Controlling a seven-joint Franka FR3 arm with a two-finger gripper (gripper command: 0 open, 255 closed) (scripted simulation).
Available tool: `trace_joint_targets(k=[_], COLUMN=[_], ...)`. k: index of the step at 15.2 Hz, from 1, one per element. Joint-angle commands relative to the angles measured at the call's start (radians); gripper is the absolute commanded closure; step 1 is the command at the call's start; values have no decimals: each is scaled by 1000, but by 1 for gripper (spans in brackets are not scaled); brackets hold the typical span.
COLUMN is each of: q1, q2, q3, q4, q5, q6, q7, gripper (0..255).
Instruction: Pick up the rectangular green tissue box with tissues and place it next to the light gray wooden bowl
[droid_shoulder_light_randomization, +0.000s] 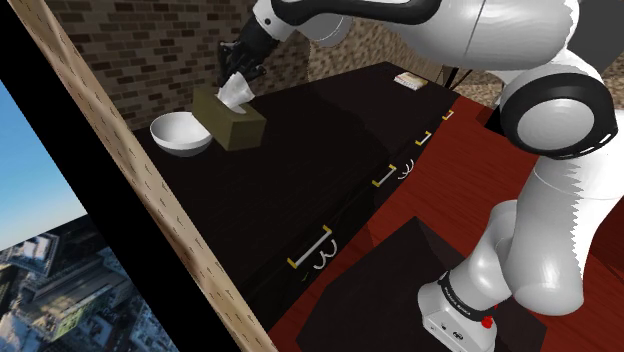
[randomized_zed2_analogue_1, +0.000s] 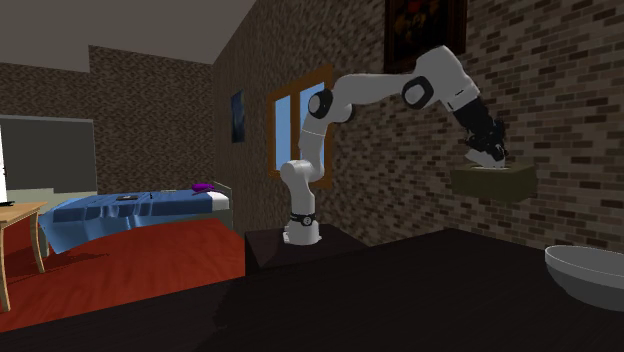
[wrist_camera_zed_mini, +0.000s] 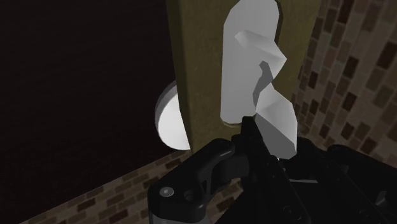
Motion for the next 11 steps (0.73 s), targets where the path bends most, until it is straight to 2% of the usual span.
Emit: trace_joint_targets(k=[1, 11], q1=[2, 1], q2=[1, 19], q3=[3, 19], q4=[-24, -126], q5=[7, 52], q6=[24, 135], q7=[-11, -74], gripper=[255, 255])
